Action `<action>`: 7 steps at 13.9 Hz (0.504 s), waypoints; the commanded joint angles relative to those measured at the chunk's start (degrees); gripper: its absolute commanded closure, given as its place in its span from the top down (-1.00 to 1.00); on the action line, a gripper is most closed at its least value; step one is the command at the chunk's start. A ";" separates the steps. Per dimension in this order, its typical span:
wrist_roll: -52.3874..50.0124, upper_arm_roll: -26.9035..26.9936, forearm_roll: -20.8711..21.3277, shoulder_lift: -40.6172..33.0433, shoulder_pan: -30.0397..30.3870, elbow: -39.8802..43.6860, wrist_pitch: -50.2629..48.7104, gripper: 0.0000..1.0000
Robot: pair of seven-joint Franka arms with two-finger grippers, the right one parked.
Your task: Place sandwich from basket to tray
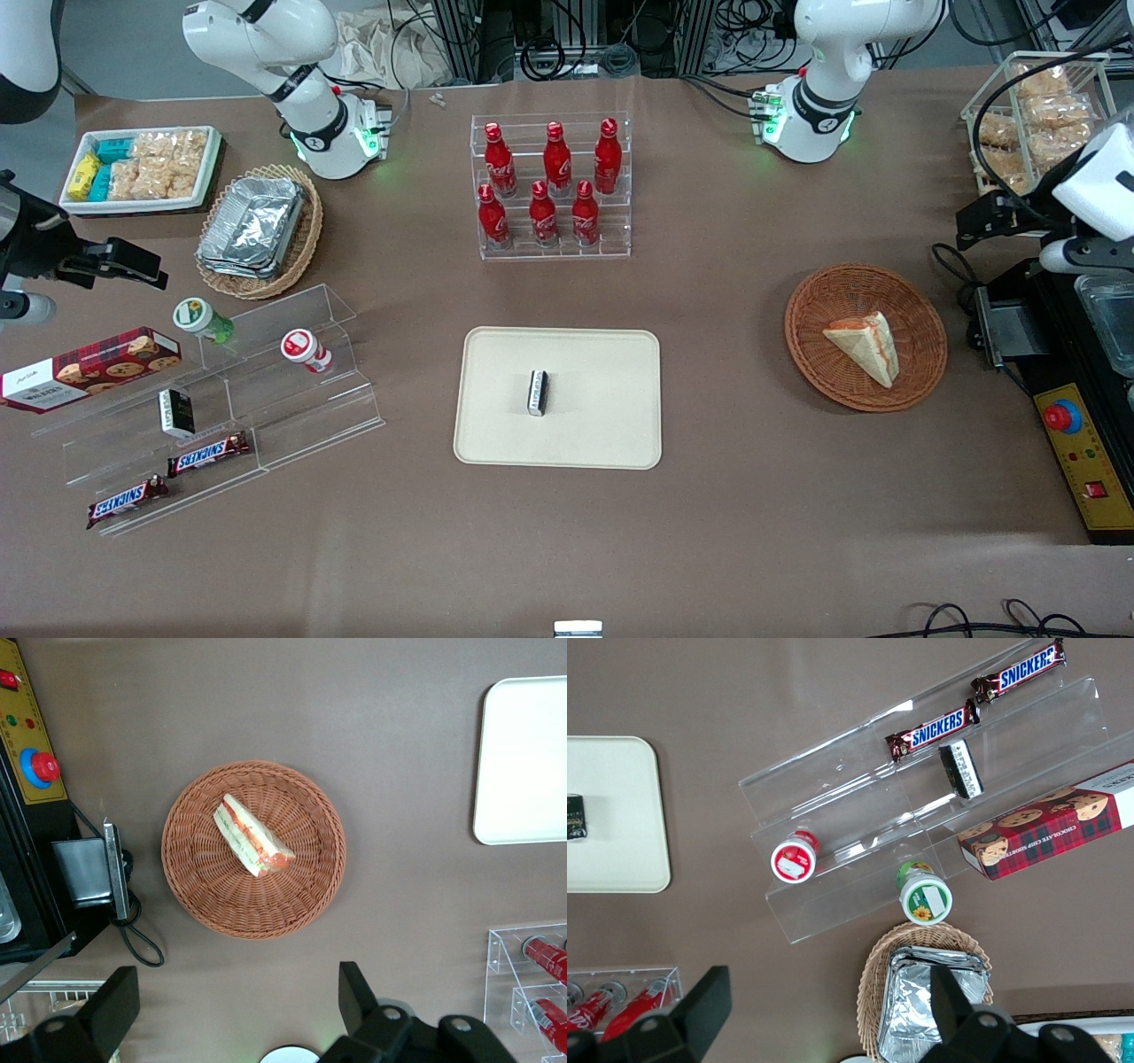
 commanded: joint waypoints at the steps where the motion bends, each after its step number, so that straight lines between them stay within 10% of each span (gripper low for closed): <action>1: 0.81 -0.91 -0.12 1.56 1.07 3.17 -1.80 1.00; 7: -1.81 -0.65 0.76 1.82 1.24 2.04 -2.51 1.00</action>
